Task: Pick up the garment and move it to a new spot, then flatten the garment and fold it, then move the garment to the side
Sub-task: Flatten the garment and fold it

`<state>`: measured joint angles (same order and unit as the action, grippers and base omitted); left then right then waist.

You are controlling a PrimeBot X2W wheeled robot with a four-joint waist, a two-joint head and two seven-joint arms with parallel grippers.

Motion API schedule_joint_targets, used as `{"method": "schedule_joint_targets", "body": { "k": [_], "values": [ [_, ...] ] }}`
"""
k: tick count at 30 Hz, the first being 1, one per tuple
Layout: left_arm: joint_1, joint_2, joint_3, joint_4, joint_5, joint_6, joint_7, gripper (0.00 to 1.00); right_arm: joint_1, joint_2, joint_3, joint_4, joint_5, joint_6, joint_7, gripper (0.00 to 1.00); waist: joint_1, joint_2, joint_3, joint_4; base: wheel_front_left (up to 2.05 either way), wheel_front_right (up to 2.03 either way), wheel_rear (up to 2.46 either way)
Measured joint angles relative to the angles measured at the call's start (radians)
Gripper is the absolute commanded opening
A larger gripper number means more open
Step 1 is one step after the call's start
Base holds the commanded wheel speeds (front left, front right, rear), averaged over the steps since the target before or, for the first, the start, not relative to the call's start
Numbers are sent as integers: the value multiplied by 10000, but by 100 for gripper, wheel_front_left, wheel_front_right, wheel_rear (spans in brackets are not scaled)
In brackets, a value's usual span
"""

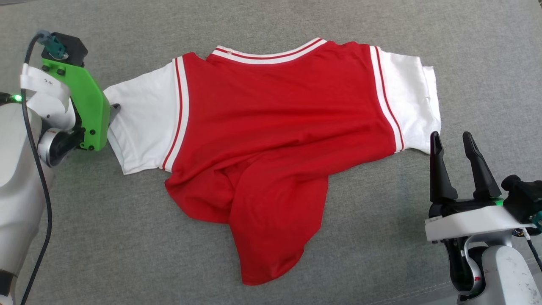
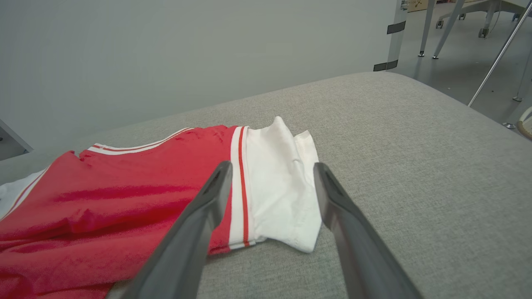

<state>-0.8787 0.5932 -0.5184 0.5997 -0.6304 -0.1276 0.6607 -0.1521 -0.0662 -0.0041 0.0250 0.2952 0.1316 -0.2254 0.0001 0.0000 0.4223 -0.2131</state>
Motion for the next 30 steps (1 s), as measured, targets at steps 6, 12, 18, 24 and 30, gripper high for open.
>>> {"method": "schedule_joint_targets", "body": {
  "k": [6, 12, 18, 24, 30],
  "values": [
    [-203, -130, -63, 472, -458, 0, 502, 0, -1, -10, -2, 88, -2, 0, -56, 100, -1, 1, 31, -46, 0, 0, 0],
    [147, -353, 132, 510, -1114, -2, 207, 0, -21, -94, -105, 100, -17, 0, 44, 100, -1, 0, -190, 116, 0, 0, 0],
    [1188, -326, 454, -100, -1517, 17, -652, 0, 26, -533, -90, 119, -111, 0, 811, 100, 0, 0, -585, 395, 0, 0, 0],
    [2899, -274, 1087, -1919, -2493, 309, -936, 0, 81, -1256, -171, 44, -418, 0, 2441, 100, -1, 0, -1037, 809, 0, 0, 0],
    [4637, 27, 1254, -4878, -2692, 1321, -874, 0, 35, -1916, -426, -318, -397, 0, 5329, 100, -1, 0, -1346, 1404, 0, 0, 0]
  ]
}}
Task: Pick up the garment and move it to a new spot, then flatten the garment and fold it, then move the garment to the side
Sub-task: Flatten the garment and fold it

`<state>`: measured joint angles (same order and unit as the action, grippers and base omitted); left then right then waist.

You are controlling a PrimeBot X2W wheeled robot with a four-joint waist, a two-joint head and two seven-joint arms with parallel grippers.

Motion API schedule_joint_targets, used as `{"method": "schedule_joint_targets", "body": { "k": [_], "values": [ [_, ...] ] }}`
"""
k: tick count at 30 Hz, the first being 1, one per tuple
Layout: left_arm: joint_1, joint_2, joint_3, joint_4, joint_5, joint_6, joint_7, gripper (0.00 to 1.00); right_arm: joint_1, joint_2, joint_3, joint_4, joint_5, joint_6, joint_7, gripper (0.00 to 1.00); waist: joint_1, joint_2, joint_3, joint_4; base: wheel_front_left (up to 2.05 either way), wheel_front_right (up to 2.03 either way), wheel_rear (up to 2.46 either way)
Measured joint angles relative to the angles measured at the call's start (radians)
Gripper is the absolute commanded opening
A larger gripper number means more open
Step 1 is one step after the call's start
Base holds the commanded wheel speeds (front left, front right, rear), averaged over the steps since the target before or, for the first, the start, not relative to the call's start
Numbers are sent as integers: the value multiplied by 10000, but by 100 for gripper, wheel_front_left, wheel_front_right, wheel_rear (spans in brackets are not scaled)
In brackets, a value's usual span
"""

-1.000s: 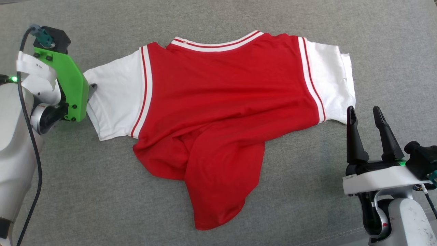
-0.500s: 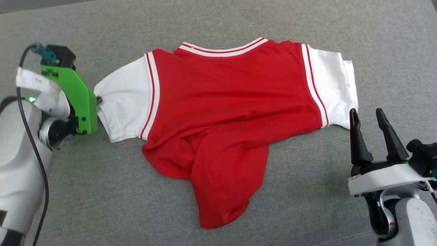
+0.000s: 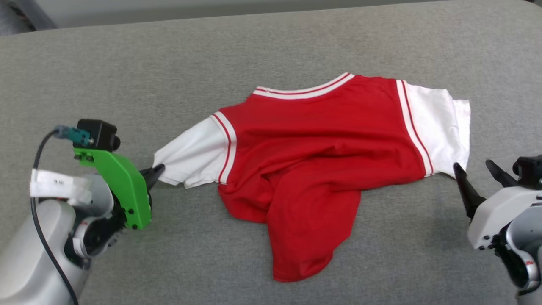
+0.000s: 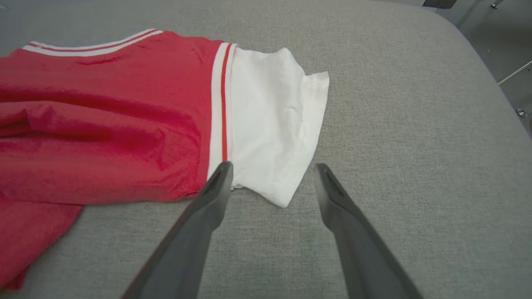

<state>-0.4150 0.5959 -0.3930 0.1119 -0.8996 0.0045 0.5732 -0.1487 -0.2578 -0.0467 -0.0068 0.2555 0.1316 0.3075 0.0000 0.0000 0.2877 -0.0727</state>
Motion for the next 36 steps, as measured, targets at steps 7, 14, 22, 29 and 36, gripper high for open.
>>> {"method": "schedule_joint_targets", "body": {
  "k": [7, 14, 22, 29, 36],
  "values": [
    [1105, 75, 4, -2405, 134, 899, -56, 0, -994, -738, -579, -194, 518, 0, 4059, 100, 0, 0, -14, 616, 0, 0, 0],
    [1248, 46, -146, -3595, 514, 1275, -146, 0, -3202, -1601, -543, 535, 1011, 2, 6811, 100, 0, 1, 580, 918, 0, 0, 0],
    [1081, -33, -326, -4098, 660, 1271, -180, 0, -4888, -2240, -341, 2157, 763, 0, 7488, 100, 0, 0, 1362, 1386, 0, 0, 0],
    [745, -117, -474, -4103, 740, 1158, -190, 0, -5406, -2441, -155, 3106, 305, 0, 7340, 100, 0, 0, 1881, 1841, 0, 0, 0],
    [577, -249, -514, -4006, 819, 1053, -286, 0, -5540, -2748, 267, 3407, 616, -4, 7317, 100, 0, 0, 2197, 2062, 0, 0, 0]
  ]
}}
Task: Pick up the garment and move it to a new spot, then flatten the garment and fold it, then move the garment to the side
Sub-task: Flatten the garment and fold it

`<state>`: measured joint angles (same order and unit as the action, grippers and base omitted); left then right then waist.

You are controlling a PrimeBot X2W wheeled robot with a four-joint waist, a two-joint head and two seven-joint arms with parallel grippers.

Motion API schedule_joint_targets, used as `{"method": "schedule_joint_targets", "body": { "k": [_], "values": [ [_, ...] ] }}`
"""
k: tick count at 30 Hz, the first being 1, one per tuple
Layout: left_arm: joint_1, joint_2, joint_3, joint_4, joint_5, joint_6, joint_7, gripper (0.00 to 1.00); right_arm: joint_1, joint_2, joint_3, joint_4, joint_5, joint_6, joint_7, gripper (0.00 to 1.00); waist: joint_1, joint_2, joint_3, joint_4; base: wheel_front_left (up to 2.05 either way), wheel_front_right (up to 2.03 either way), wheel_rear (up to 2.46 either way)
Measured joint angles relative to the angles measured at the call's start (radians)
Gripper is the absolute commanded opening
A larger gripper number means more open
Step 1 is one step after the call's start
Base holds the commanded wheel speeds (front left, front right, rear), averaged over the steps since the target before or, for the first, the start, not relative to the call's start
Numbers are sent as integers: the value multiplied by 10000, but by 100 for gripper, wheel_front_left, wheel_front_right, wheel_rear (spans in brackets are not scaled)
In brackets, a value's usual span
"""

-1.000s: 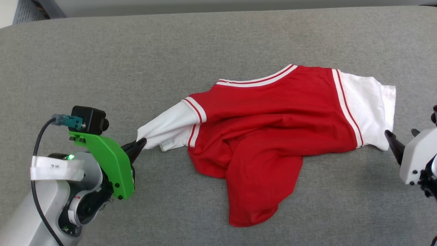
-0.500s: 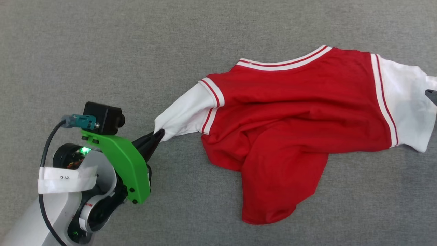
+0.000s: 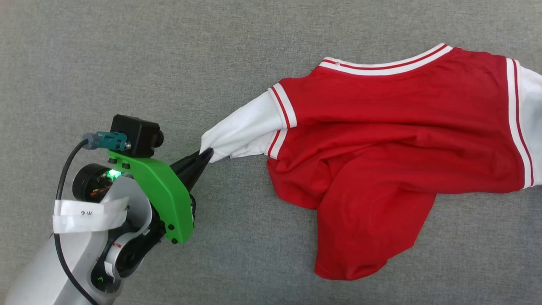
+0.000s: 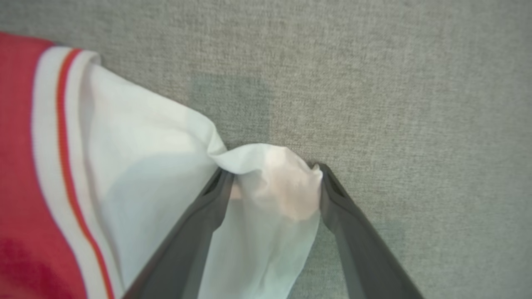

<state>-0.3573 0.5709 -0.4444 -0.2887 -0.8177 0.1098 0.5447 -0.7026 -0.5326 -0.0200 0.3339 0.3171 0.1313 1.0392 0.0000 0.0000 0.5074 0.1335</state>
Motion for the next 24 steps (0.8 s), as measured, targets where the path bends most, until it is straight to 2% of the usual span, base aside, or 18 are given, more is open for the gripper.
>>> {"method": "schedule_joint_targets", "body": {
  "k": [2, 3, 4, 5, 8, 12, 20, 24],
  "values": [
    [-57, -4, 0, 92, 0, -2, -38, 0, 12, -59, 102, 58, 268, -10, 148, 100, 0, 0, 24, 19, 0, 0, 0],
    [-88, -4, 4, 144, 0, -4, -82, 0, 12, -86, 178, 63, 366, -12, 211, 78, 0, 0, 19, 14, 0, 0, 0],
    [-108, -2, 10, 178, 0, -4, -86, 0, 16, -96, 259, 52, 424, -13, 274, 33, 0, 0, 6, 4, 0, 0, 0],
    [-125, 0, 15, 203, 2, -4, -86, 0, 25, -102, 320, 29, 472, -13, 311, 0, 0, 0, -7, -5, 0, 0, 0],
    [-134, 6, 27, 257, 2, -12, -117, 0, 60, -77, 483, -29, 719, -12, 295, 0, 0, 0, -60, -47, 0, 0, 0],
    [-141, 2, 50, 489, 35, -23, -297, 0, 212, -25, 525, -8, 867, -10, -236, 0, 0, 0, -201, -109, 0, 0, 0],
    [-143, 8, 276, 1185, 316, -88, -888, 0, 561, 161, 558, 88, 1037, -2, -2034, 0, 0, 0, -844, -301, 0, 0, 0],
    [-146, 17, 372, 1467, 464, -88, -1319, 0, 662, 36, 673, 63, 1160, 4, -3104, 0, 0, 0, -1310, -436, 0, 0, 0]
  ]
}}
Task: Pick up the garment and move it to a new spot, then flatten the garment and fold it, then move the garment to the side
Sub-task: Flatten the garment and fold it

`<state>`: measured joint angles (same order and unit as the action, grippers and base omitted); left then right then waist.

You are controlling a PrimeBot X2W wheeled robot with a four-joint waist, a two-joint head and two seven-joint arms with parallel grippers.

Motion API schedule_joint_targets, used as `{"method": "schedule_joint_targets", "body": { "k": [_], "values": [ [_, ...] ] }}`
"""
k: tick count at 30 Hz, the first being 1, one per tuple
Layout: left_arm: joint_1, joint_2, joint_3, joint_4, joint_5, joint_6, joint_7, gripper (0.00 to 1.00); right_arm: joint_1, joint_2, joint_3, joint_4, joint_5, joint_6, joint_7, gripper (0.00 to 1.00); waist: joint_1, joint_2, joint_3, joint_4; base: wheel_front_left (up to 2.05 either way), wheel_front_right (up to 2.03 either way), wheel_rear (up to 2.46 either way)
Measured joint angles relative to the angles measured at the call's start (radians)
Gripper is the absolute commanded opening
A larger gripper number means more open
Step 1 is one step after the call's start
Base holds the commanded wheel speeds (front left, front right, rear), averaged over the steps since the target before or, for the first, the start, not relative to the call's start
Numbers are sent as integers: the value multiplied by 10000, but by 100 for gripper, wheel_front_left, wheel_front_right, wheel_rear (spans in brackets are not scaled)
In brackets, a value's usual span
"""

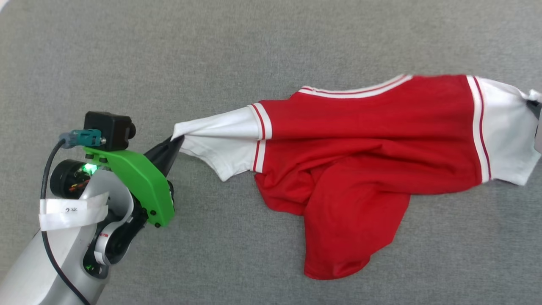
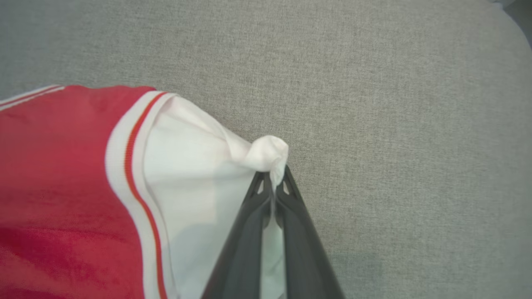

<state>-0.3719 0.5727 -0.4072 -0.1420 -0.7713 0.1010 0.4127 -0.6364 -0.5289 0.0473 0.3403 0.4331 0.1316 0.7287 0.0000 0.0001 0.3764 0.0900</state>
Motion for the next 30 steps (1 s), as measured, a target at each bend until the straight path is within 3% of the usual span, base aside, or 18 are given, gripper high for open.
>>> {"method": "schedule_joint_targets", "body": {
  "k": [10, 30],
  "values": [
    [-9, 15, 401, 230, 472, 128, -1145, 0, 281, -280, 454, -261, 487, 0, -1361, 0, 0, 0, -1261, -312, 0, 0, 0],
    [-444, 623, 1676, -1043, 1118, 556, -2627, 0, 257, -437, -755, -1927, 533, 12, -2982, 0, 0, 0, -3168, -708, 0, 0, 0]
  ]
}}
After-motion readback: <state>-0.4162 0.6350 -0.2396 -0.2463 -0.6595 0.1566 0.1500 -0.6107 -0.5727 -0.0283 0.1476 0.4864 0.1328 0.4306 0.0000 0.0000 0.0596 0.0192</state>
